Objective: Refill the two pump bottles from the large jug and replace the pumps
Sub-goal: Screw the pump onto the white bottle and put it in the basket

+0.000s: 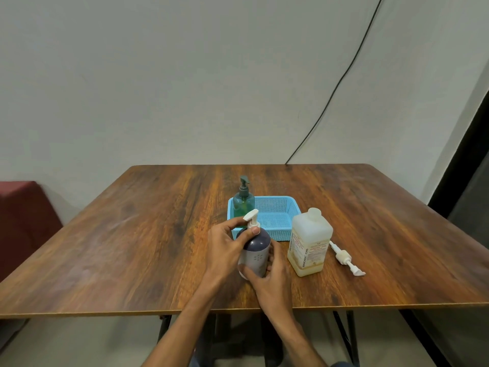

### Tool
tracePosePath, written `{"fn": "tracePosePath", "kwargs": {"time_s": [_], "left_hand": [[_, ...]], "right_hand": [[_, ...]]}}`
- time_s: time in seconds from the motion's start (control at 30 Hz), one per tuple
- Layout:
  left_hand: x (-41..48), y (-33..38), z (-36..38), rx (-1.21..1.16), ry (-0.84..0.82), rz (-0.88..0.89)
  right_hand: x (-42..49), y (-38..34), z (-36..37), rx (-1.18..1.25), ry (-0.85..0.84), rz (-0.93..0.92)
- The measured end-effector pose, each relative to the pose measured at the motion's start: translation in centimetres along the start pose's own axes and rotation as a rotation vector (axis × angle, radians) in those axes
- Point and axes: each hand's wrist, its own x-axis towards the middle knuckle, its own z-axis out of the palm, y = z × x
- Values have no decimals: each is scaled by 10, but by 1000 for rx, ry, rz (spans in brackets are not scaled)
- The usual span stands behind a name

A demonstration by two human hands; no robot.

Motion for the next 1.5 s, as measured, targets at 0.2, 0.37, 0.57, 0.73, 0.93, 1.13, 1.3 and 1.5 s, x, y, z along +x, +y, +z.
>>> {"fn": "tracePosePath", "kwargs": {"time_s": [0.2,0.37,0.57,0.73,0.93,1.13,1.3,1.5], "left_hand": [[-3,0,2,-33,-3,-2],[3,-4,-2,67,-44,12],[-2,0,-6,74,-83,47],[-7,11,-6,-50,-72,11],[-12,21,-34,-222,17,37],[8,33,-38,-243,86,37],[27,37,-26,-227,112,6],[49,25,-7,-159,89,-10]], "right_hand": [[-1,-1,-1,6,-5,20],[1,-4,-1,-20,-19,13],[8,-21,-9,-142,-17,-30],[17,-35,-12,-214,-6,-50],[20,-52,-30,-153,-24,-52],[48,-110,-71,-42,-47,-149],[105,-149,-111,7,-127,-160],[176,-148,-126,-114,-180,-105]]}}
